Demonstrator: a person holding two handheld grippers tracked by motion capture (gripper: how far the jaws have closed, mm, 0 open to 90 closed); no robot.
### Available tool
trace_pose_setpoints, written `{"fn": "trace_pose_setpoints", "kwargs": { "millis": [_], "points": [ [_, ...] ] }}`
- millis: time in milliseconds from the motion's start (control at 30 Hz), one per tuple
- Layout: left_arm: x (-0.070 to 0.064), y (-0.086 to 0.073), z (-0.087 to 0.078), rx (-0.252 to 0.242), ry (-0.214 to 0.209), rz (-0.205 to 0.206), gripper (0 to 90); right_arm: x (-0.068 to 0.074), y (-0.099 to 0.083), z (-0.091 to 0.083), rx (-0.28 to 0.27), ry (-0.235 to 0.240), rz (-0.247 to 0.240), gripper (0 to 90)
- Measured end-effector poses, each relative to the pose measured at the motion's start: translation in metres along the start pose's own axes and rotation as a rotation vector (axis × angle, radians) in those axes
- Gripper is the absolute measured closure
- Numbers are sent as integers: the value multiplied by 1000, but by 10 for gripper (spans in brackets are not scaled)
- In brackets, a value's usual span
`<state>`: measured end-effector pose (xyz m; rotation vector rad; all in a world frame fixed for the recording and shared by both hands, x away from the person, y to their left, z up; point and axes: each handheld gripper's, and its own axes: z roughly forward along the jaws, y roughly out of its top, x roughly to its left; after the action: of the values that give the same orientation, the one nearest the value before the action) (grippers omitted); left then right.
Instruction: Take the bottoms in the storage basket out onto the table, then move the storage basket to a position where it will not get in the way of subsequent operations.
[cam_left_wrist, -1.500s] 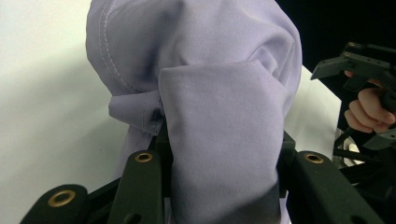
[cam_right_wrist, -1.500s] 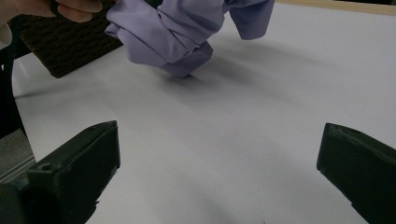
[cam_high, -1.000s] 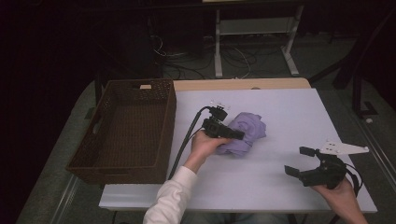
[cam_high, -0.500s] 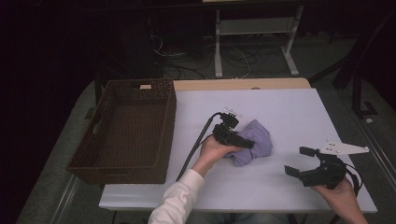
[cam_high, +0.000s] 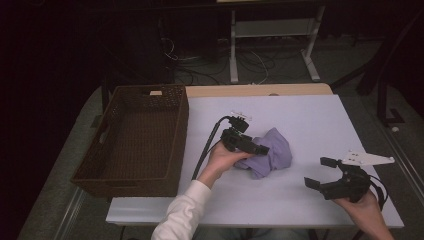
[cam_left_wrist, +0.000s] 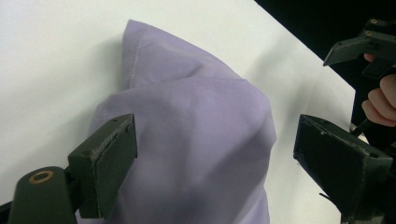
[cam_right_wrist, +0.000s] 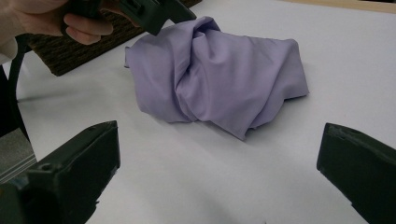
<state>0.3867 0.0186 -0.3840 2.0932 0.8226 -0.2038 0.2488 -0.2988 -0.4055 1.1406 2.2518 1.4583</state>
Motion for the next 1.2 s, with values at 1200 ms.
{"fn": "trace_pose_setpoints", "kwargs": {
  "millis": [1200],
  "points": [
    [36, -49, -34, -118, 106, -112, 79, -12, 74, 57, 73, 29, -58, 0]
  ]
}}
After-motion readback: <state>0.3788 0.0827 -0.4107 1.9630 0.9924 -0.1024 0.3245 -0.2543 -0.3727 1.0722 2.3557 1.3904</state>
